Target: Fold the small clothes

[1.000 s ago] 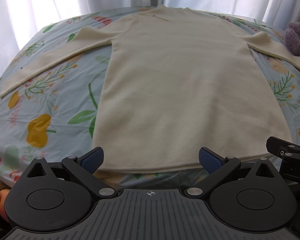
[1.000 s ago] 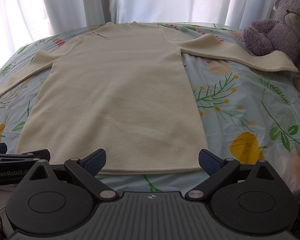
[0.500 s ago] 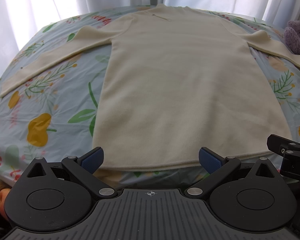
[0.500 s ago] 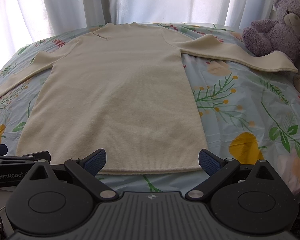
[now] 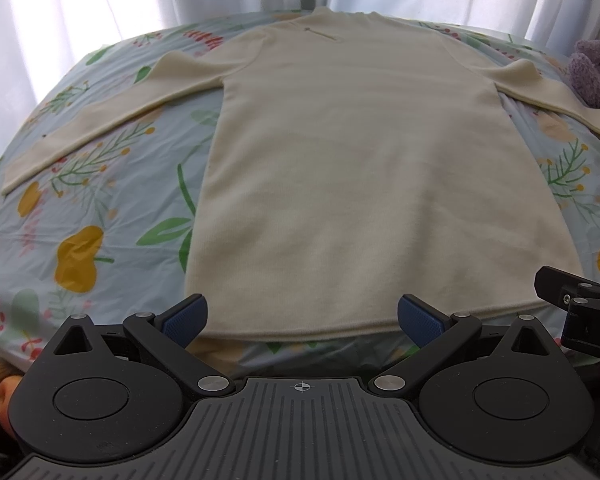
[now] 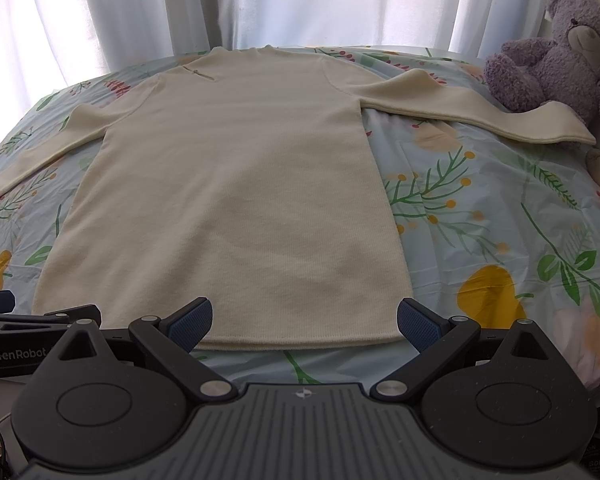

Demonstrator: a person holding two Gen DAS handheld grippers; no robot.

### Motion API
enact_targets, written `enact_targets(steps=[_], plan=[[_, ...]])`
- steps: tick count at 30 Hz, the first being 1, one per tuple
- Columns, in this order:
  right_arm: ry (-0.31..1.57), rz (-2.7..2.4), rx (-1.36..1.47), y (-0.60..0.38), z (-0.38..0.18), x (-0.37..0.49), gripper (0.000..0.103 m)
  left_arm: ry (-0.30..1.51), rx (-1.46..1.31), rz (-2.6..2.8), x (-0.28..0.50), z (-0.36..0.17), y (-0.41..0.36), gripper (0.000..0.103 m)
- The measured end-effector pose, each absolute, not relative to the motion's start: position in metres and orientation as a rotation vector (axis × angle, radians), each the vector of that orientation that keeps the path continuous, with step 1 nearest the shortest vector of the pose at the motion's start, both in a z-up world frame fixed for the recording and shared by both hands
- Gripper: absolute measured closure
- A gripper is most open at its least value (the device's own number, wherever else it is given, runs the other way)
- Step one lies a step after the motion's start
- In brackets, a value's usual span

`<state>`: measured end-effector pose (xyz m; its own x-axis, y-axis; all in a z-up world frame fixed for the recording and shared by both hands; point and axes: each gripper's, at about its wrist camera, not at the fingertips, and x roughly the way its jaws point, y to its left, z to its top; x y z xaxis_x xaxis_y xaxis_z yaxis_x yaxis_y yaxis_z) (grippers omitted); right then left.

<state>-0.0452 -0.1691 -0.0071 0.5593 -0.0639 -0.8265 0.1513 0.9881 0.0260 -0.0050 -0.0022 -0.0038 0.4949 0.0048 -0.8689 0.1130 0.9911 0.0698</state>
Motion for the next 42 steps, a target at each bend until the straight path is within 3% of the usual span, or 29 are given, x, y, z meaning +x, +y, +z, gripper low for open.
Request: enact_targets(steps=[42], plan=[[0.964,-0.119,0.114,-0.1705,-0.0096,-0.0445,0.004,1.062,0.124,-0.066,-0.0046,-0.0043,-0.0022,0.0]])
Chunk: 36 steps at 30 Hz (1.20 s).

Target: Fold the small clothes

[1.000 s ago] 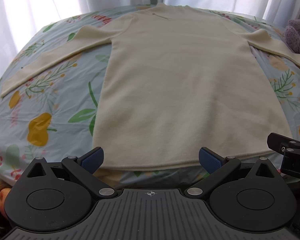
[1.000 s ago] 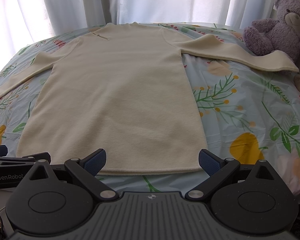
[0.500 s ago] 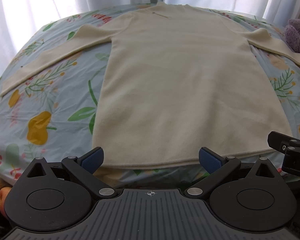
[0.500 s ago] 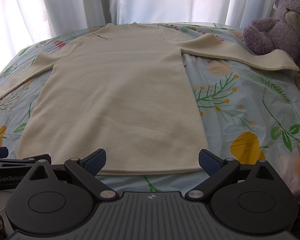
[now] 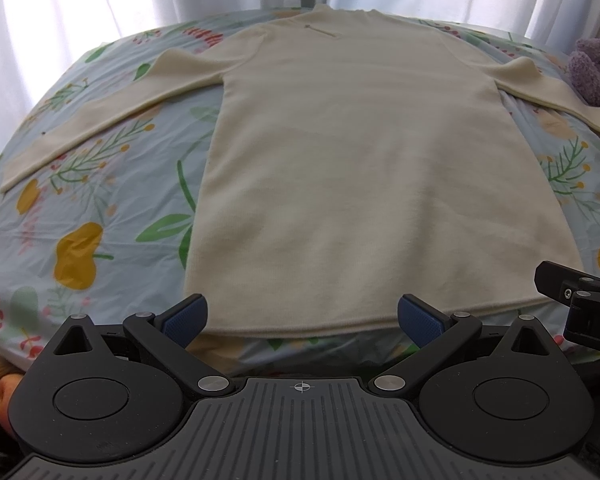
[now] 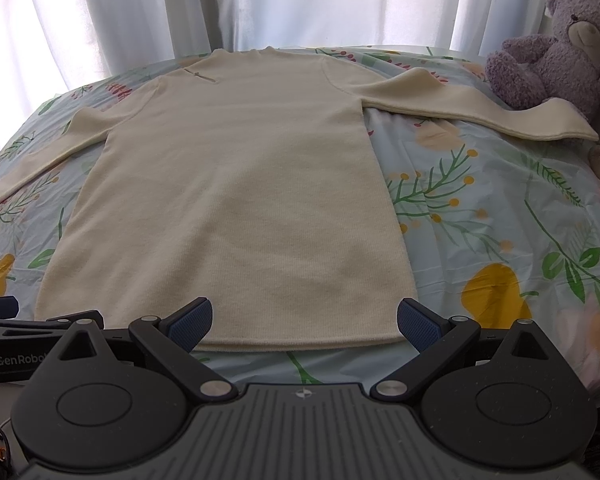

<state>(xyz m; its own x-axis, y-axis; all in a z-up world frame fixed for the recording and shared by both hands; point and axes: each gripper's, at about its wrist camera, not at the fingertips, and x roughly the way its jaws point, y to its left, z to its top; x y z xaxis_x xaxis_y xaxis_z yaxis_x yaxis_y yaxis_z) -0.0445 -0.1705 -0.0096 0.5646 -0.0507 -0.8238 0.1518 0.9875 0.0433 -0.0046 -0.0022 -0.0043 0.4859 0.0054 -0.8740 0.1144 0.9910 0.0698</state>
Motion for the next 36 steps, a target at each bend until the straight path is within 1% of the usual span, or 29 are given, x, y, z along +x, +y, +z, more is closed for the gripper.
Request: enact_targets(steps=[28,36], plan=[[0.96,-0.108,0.13,-0.1699,-0.0101,-0.0435,0.004,1.07,0.115,-0.086,-0.001,-0.0047,-0.0003,0.0],[0.935,-0.083,0.189,-0.1767,-0.0141,-0.0409,0.004,1.089,0.084,-0.122,0.0026,-0.0089,-0.0008,0.0]])
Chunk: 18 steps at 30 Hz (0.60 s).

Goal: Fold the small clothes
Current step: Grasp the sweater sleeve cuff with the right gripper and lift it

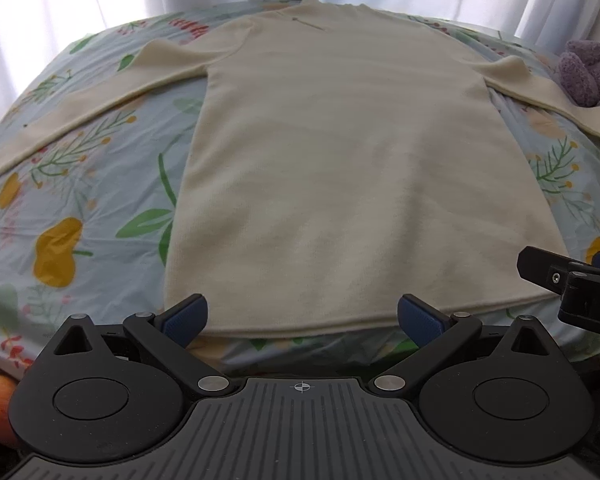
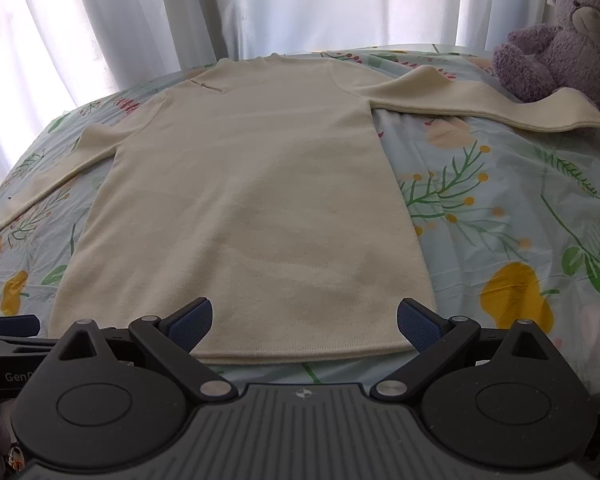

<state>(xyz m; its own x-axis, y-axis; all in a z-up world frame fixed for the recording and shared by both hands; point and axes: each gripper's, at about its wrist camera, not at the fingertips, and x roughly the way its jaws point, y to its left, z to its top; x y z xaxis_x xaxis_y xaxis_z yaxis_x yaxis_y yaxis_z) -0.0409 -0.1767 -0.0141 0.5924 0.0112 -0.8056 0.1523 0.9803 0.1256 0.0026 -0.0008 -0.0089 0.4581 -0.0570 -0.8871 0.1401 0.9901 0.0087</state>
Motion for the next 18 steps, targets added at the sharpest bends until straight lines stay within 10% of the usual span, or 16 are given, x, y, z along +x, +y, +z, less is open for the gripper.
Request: enact_targets(steps=[18], plan=[[0.396,-0.416,0.557,-0.413,-0.017,0.02,0.008,1.099,-0.017,-0.031,0.078,-0.025,0.005,0.0]])
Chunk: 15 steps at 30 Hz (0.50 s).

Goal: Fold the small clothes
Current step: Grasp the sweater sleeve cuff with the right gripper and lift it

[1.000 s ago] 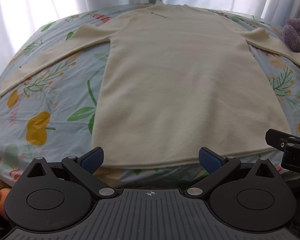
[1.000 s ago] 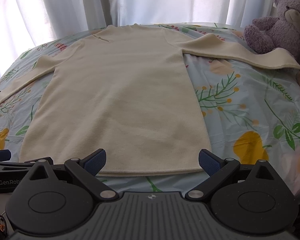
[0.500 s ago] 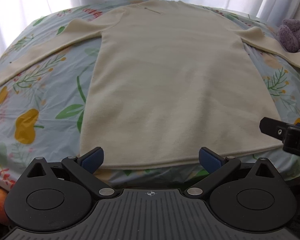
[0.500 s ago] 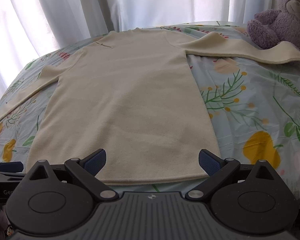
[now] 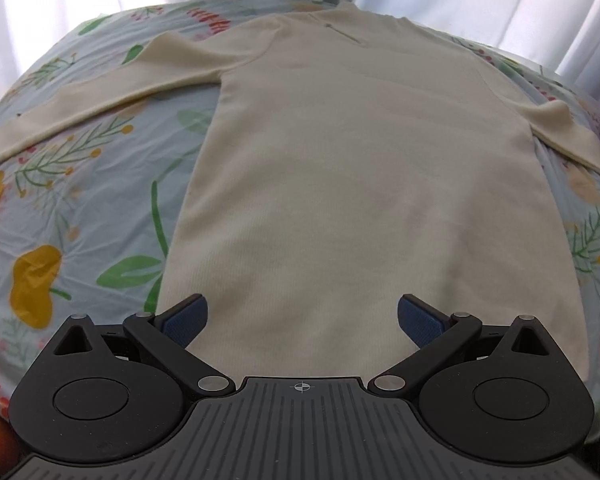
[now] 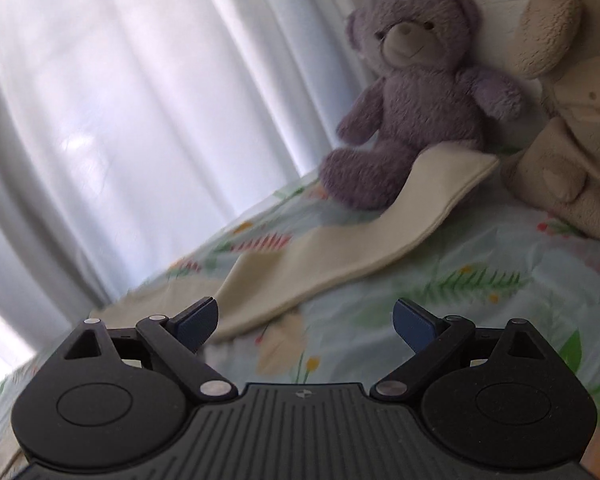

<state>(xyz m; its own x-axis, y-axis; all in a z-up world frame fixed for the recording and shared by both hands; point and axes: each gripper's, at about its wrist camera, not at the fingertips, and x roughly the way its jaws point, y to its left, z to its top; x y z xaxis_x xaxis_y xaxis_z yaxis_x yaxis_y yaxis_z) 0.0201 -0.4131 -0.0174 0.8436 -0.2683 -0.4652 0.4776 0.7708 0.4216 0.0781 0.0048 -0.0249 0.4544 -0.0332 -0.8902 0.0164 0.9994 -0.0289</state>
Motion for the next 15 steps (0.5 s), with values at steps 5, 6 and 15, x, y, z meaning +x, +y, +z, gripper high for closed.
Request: enact_targets(steps=[5,6,15], plan=[[0.361,-0.54,0.581,-0.493,-0.041,0.064,0.016,1.133,-0.045,0.037,0.11,-0.043,0.003,0.0],[0.383,-0.571,0.597,-0.506,-0.048,0.074,0.024,1.143,-0.054,0.048,0.116,-0.047,0.002,0.0],[0.479,-0.651,0.767,-0.575,-0.103,0.113,0.056,1.17,-0.035,0.07,0.134,-0.063,-0.006,0.0]])
